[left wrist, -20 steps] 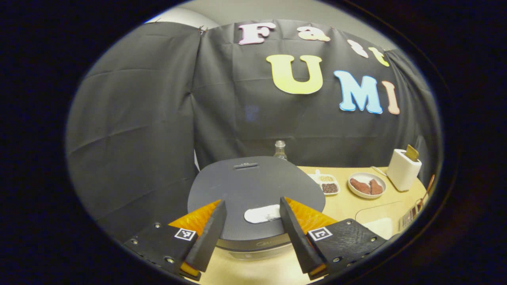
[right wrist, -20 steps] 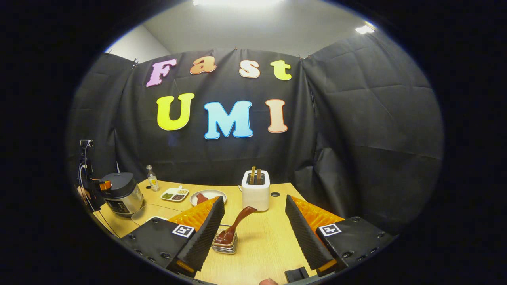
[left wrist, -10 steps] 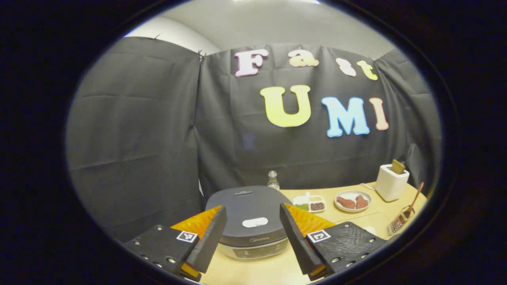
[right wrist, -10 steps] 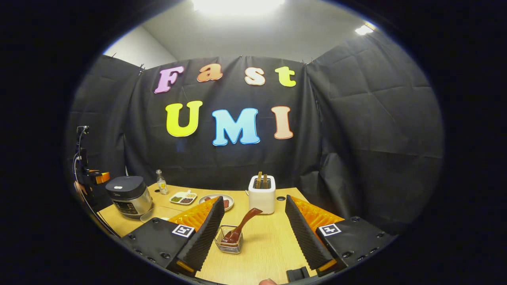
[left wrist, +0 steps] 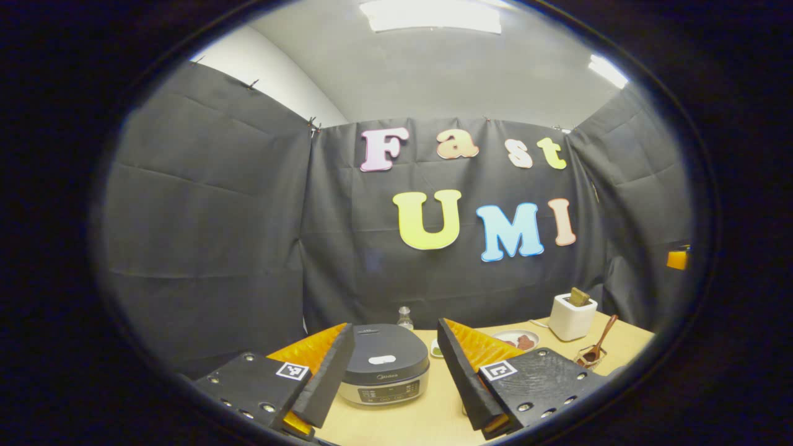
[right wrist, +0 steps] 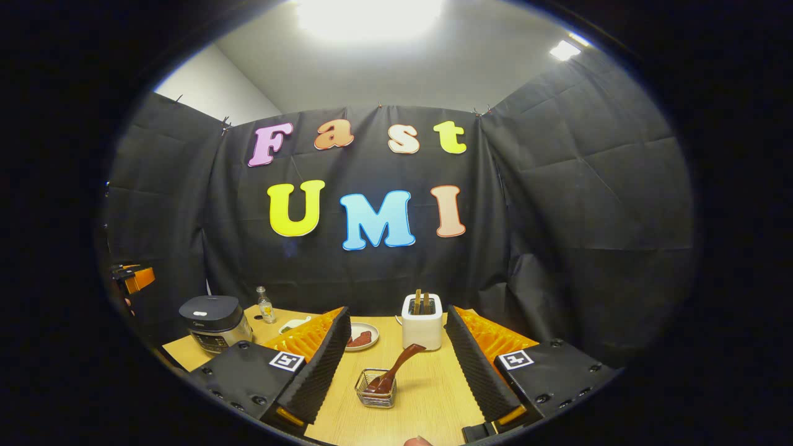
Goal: Close the left gripper, press the button to open the rice cooker; take a wooden spoon from the chopstick holder with the right hand, scoop a spoonful of rice and pour it into the rice cooker, then put the wooden spoon back into the chopstick holder.
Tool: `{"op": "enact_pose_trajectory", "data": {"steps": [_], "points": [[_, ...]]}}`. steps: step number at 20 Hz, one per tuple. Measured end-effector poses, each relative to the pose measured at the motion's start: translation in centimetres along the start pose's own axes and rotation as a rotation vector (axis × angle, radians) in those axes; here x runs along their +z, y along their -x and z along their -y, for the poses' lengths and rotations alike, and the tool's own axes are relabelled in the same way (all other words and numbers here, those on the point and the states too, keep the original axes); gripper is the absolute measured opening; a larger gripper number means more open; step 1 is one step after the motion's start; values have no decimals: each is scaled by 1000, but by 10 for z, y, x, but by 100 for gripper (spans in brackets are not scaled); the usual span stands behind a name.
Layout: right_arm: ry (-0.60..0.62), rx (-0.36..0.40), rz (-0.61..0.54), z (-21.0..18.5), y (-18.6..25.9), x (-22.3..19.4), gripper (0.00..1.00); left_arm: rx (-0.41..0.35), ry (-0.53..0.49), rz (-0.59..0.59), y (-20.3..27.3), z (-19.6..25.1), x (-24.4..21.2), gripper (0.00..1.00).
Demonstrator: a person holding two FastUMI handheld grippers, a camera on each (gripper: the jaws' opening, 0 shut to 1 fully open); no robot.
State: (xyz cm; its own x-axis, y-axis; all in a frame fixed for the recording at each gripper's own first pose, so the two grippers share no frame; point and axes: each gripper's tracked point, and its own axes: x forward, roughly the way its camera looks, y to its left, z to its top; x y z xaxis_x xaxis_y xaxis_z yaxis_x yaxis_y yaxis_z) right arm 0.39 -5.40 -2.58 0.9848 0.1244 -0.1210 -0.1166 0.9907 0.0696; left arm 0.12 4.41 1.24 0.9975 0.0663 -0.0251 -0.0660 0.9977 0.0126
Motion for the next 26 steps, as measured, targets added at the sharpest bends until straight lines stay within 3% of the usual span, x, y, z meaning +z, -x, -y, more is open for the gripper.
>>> {"op": "enact_pose_trajectory", "data": {"steps": [8,26], "points": [[2,-4,31,-30,9,9,98,-72,23,29,13,9,19,84],[17,12,71,-49,22,29,98,-85,13,46,13,7,21,84]]}}
